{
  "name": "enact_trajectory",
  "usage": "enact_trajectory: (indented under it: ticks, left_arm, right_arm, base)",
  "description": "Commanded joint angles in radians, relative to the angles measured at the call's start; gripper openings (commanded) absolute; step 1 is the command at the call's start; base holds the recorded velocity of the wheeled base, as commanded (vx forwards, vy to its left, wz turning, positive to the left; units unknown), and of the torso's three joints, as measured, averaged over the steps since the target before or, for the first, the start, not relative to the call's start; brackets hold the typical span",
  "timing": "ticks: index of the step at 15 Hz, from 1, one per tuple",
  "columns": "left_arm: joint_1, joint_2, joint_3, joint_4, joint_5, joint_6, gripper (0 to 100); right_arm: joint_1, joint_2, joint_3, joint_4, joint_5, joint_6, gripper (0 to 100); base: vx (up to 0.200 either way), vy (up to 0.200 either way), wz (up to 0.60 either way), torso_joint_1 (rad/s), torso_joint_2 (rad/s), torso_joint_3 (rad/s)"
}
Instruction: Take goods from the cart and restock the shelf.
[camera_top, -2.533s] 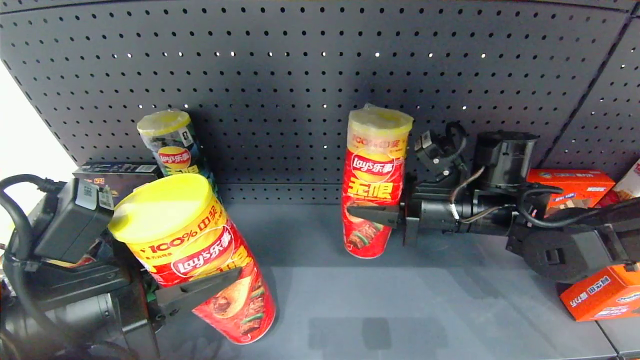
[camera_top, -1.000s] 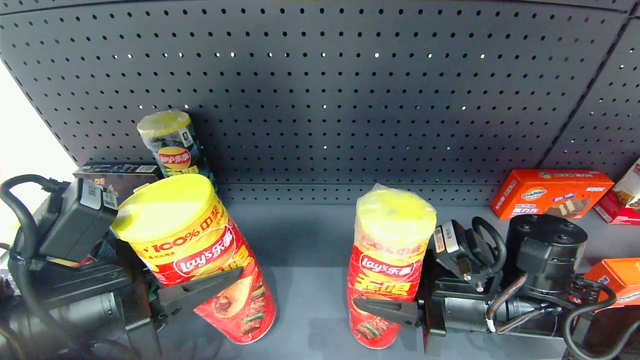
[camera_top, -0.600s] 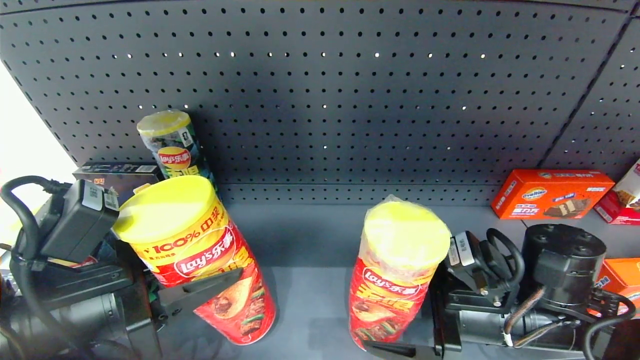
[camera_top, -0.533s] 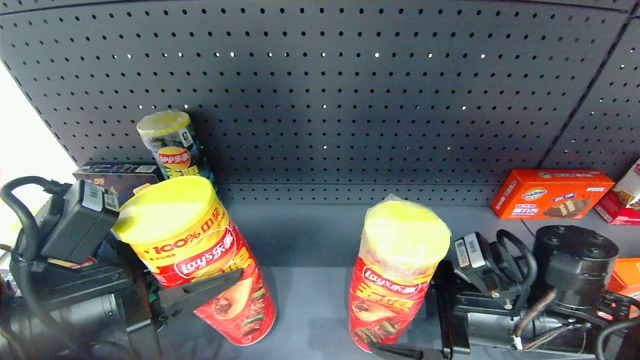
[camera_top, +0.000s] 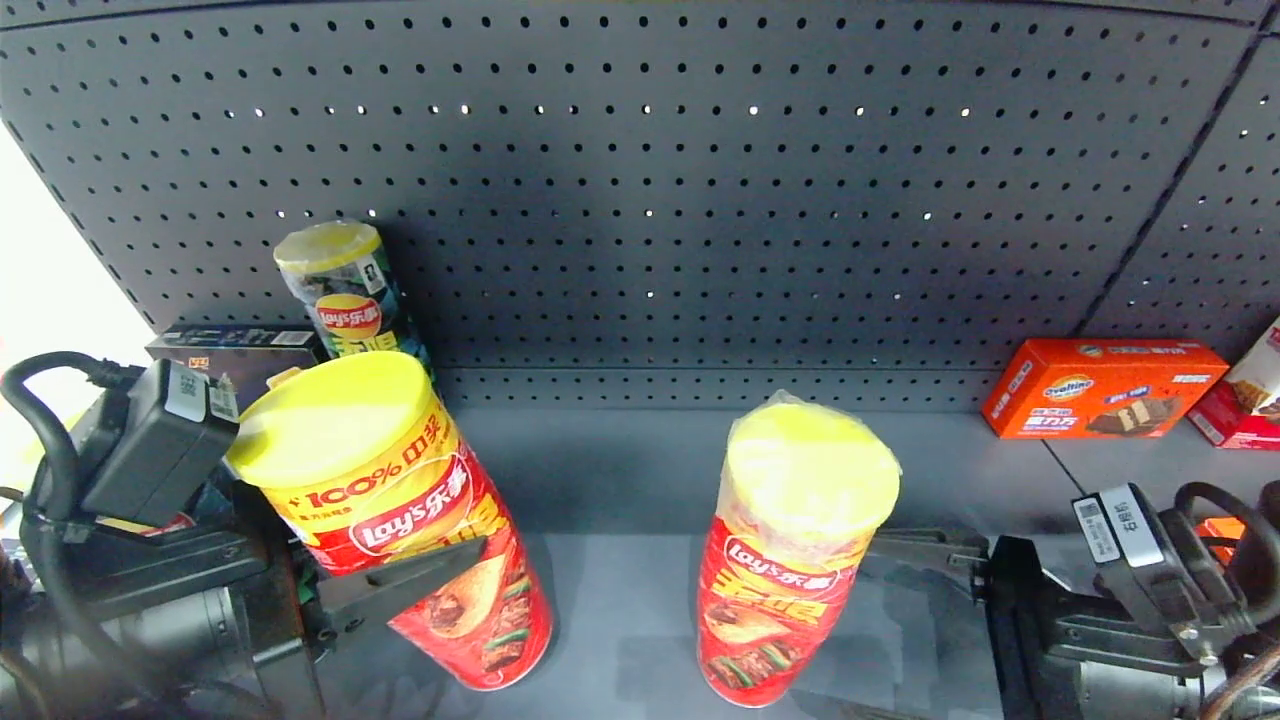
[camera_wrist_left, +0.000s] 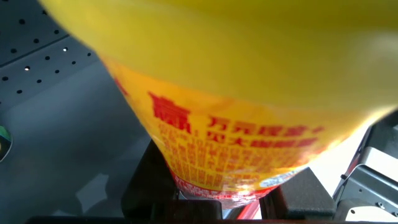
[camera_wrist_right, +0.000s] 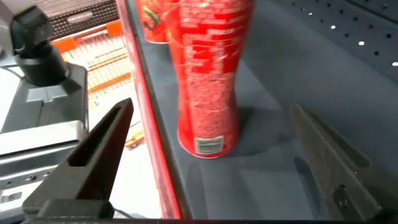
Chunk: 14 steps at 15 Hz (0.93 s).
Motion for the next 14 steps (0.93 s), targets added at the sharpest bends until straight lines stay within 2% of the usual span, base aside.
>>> enact_trajectory:
  ticks: [1, 14]
  left_arm:
    - [0.0, 0.0, 0.0, -0.001, 0.0, 0.0, 0]
    - [-0.001, -0.001, 0.002, -0.001, 0.0, 0.001, 0]
  right_arm:
    - [-0.013, 0.006, -0.01, -0.001, -0.001, -0.001, 100]
    - [-0.074, 0.094, -0.079, -0.002, -0.024, -0.002, 100]
  base:
    - [0.0, 0.0, 0.0, 0.0, 0.0, 0.0]
    - [0.0, 0.0, 0.0, 0.0, 0.0, 0.0]
